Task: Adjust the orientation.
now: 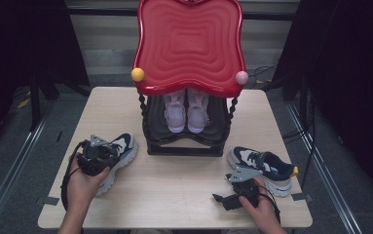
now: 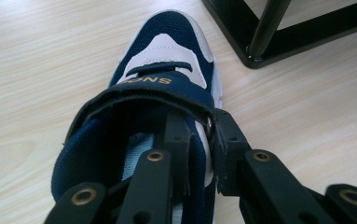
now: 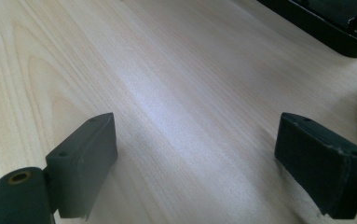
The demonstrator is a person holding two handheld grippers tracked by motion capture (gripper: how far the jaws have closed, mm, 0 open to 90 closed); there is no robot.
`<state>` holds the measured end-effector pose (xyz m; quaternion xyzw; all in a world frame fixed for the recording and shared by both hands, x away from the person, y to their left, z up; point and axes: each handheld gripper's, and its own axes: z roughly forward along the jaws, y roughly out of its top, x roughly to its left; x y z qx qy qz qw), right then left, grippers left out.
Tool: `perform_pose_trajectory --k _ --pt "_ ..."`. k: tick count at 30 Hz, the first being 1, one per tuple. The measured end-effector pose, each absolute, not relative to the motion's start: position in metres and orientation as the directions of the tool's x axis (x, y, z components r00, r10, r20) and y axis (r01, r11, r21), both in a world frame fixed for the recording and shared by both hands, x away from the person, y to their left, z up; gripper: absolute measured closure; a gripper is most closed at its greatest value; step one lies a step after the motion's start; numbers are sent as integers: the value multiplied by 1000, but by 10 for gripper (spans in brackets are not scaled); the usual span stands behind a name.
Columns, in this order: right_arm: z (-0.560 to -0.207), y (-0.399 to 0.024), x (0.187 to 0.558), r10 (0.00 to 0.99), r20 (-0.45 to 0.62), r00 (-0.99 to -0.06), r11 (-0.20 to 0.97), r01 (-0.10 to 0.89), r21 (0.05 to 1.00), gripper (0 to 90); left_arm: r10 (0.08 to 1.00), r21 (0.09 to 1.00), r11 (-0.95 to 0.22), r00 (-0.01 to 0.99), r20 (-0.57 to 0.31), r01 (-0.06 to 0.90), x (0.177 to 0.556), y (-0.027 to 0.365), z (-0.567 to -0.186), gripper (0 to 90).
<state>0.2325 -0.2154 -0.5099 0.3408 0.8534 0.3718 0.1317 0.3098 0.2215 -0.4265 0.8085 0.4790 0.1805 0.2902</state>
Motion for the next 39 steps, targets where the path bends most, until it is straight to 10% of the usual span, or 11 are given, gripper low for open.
perform_pose_trajectory --k 24,39 --pt "-510 -215 232 681 29 -732 491 485 724 122 815 621 -494 573 87 609 284 244 -413 425" --pt "-510 -215 232 680 29 -732 491 485 724 120 811 587 -480 585 15 651 280 235 -410 827"
